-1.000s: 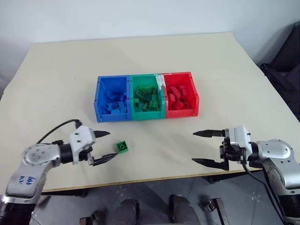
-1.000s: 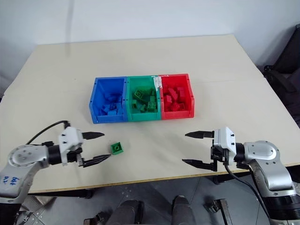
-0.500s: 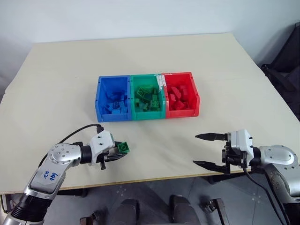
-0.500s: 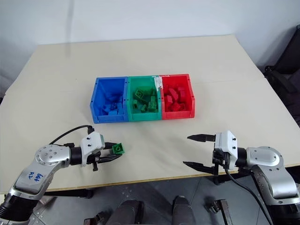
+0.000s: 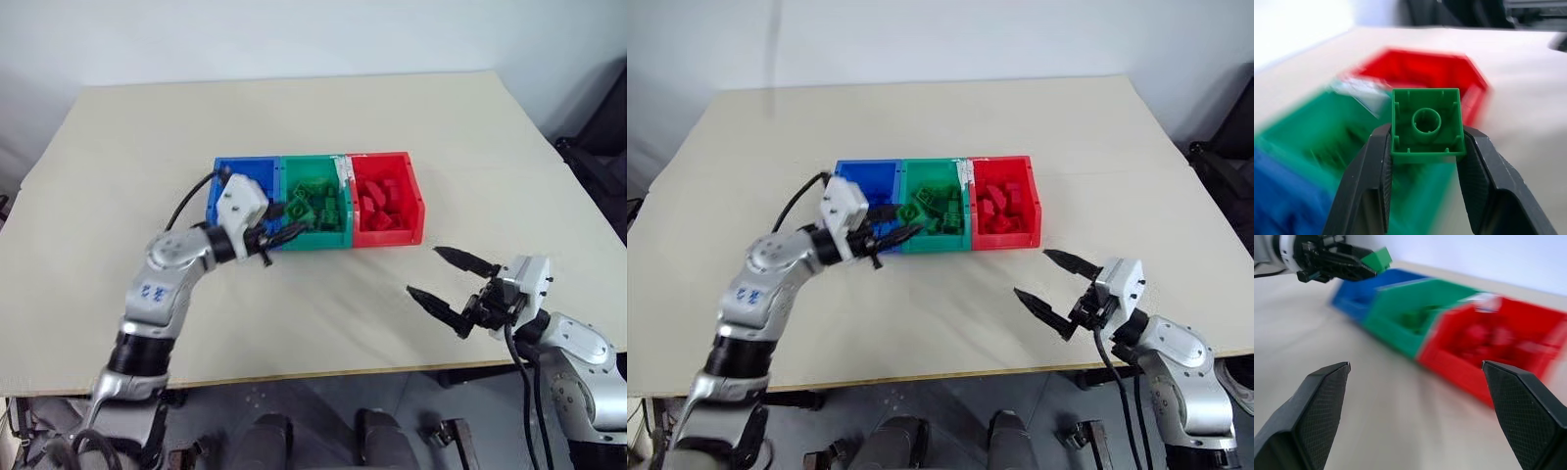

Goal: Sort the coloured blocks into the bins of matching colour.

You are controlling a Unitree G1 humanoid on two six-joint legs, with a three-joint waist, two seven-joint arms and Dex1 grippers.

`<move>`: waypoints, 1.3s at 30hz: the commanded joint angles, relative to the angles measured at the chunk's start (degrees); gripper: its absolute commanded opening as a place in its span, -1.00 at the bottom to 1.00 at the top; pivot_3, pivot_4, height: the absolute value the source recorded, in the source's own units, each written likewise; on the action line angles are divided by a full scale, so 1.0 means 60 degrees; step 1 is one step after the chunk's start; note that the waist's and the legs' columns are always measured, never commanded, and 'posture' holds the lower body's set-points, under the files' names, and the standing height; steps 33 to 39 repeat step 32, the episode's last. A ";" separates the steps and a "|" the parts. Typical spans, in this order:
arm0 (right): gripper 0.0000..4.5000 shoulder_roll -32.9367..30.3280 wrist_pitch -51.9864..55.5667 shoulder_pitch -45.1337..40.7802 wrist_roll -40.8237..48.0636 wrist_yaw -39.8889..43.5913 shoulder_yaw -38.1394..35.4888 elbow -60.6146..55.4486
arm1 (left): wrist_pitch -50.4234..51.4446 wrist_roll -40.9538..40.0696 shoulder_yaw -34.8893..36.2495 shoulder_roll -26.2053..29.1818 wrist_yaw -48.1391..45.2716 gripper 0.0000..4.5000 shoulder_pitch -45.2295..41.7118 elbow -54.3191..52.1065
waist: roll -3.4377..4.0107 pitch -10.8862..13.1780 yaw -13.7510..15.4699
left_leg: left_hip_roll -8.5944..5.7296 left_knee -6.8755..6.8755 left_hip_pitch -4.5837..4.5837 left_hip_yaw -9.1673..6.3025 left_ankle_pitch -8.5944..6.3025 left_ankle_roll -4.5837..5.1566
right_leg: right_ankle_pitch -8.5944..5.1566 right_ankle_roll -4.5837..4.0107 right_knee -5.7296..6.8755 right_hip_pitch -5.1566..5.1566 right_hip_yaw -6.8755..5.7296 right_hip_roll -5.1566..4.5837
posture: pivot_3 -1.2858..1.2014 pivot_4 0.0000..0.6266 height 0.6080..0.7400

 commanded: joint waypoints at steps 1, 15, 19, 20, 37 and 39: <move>1.00 0.0132 -0.0196 0.0141 -0.0021 -0.0385 -0.0175 -0.0606 | -0.0955 0.0608 -0.0193 -0.0367 0.0400 -0.35 -0.0741 0.1288 | 0.0000 0.0000 -0.0069 | 0.0007 -0.0004 -0.0001 0.0010 0.0000 0.0000 | 0.0000 0.0000 0.0004 -0.0006 0.0003 0.0008 | 0.03 -0.52 1.00; 1.00 -0.0452 -0.0219 0.0147 -0.0043 0.0131 -0.0077 -0.0557 | -0.2046 -0.0369 0.0946 0.0852 -0.1484 1.00 0.0607 0.1127 | 0.0000 0.0000 -0.0257 | 0.0017 -0.0017 -0.0003 0.0010 -0.0001 0.0000 | 0.0001 0.0001 0.0021 -0.0018 0.0006 0.0009 | 0.03 -0.52 1.00; 1.00 -0.0857 -0.0372 -0.0310 -0.0181 0.0960 0.0141 0.0168 | -0.2473 -0.1022 0.2084 0.2013 -0.2397 1.00 0.2231 0.0537 | 0.0002 0.0000 -0.0288 | 0.0019 -0.0010 0.0001 0.0012 -0.0002 0.0002 | 0.0000 0.0001 0.0003 -0.0012 0.0011 0.0005 | 0.03 -0.52 1.00; 1.00 -0.0985 -0.0464 -0.0503 -0.0228 0.1244 0.0216 0.0460 | -0.2183 -0.1230 0.2360 0.2296 -0.2498 1.00 0.2707 0.0255 | 0.0001 0.0000 -0.0261 | 0.0020 -0.0014 0.0001 0.0009 -0.0002 0.0003 | 0.0000 0.0000 0.0007 -0.0012 0.0011 0.0001 | 0.03 -0.52 1.00; 1.00 -0.0988 -0.1529 -0.3014 -0.0744 0.2135 0.0445 0.3830 | -0.2221 -0.1030 0.3748 0.2876 -0.1420 1.00 0.5279 -0.0814 | 0.0002 0.0001 -0.0098 | 0.0055 -0.0007 0.0014 0.0000 -0.0008 0.0014 | 0.0000 -0.0005 -0.0007 0.0007 -0.0008 -0.0017 | 0.03 -0.52 1.00; 1.00 -0.0988 -0.1529 -0.3014 -0.0744 0.2135 0.0445 0.3830 | -0.2221 -0.1030 0.3748 0.2876 -0.1420 1.00 0.5279 -0.0814 | 0.0002 0.0001 -0.0098 | 0.0055 -0.0007 0.0014 0.0000 -0.0008 0.0014 | 0.0000 -0.0005 -0.0007 0.0007 -0.0008 -0.0017 | 0.03 -0.52 1.00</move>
